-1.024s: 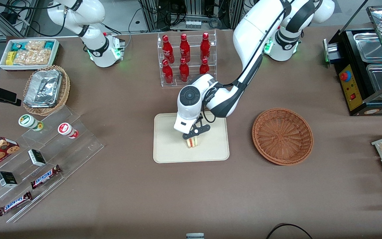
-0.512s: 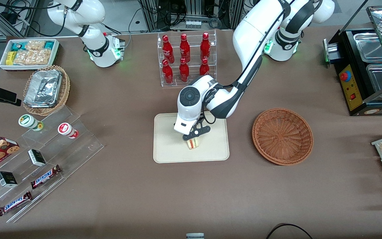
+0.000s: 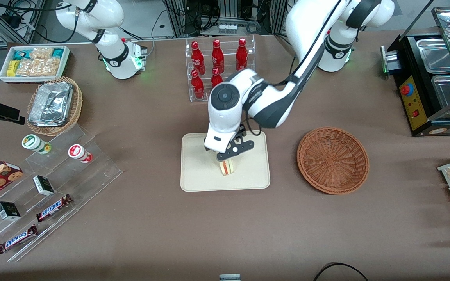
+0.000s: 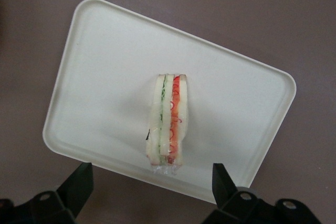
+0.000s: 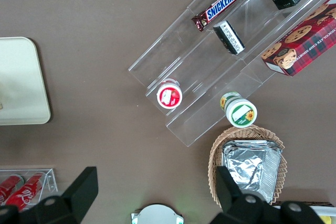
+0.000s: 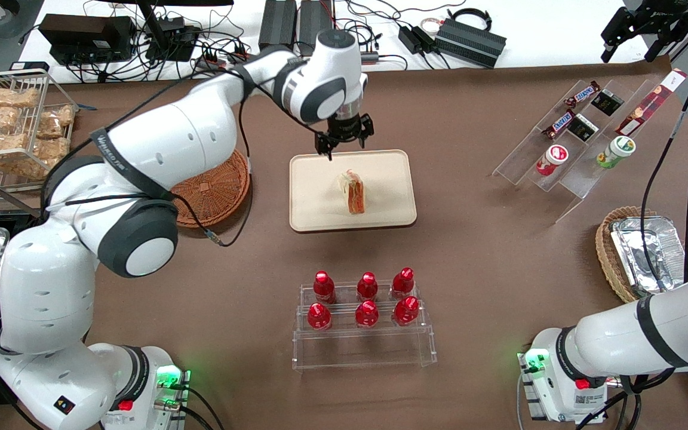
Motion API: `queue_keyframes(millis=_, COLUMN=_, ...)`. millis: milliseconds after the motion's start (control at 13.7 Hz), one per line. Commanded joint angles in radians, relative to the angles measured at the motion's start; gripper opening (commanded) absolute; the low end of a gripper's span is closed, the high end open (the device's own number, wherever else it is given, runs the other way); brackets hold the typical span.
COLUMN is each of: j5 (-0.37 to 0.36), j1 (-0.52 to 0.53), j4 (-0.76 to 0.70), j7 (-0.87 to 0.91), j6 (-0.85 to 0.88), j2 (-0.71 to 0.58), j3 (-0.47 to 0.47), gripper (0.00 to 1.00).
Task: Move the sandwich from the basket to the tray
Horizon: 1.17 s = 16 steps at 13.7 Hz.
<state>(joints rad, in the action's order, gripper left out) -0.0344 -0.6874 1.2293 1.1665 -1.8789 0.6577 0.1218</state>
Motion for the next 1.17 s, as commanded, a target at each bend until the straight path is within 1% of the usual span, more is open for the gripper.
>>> queue_keyframes(millis=0, j5=-0.019, j1=0.02, j4=-0.042, j7=-0.098, j6=0.107, j2=-0.025, j3=-0.01, gripper=1.0)
queue_keyframes(millis=73, j5=-0.021, j1=0.04, j4=-0.044, j7=-0.141, j6=0.136, j2=-0.039, j3=-0.01, gripper=1.0)
queue_keyframes(millis=220, j5=-0.056, j1=0.049, j4=-0.036, j7=-0.197, j6=0.173, j2=-0.084, j3=-0.02, gripper=1.0)
queue_keyframes(millis=293, j5=-0.044, j1=0.086, j4=-0.034, j7=-0.202, j6=0.185, j2=-0.102, j3=-0.039, gripper=1.0)
queue_keyframes(millis=366, j5=-0.044, j1=0.123, j4=-0.027, j7=-0.223, j6=0.202, j2=-0.116, j3=-0.037, gripper=1.0)
queue_keyframes(millis=439, j5=-0.042, j1=0.138, j4=-0.005, j7=-0.269, j6=0.214, j2=-0.13, j3=-0.039, gripper=1.0)
queue_keyframes(millis=659, j5=-0.042, j1=0.227, j4=0.117, j7=-0.421, j6=0.216, j2=-0.214, j3=-0.041, gripper=1.0)
queue_keyframes(millis=951, j5=-0.042, j1=0.357, j4=0.174, j7=-0.612, j6=0.247, j2=-0.288, j3=-0.039, gripper=1.0)
queue_keyframes(millis=1024, j5=-0.041, j1=0.403, j4=0.199, j7=-0.695, j6=0.254, j2=-0.327, j3=-0.04, gripper=1.0)
queue_keyframes(millis=1098, j5=-0.041, j1=0.428, j4=0.208, j7=-0.746, j6=0.273, j2=-0.349, j3=-0.039, gripper=1.0)
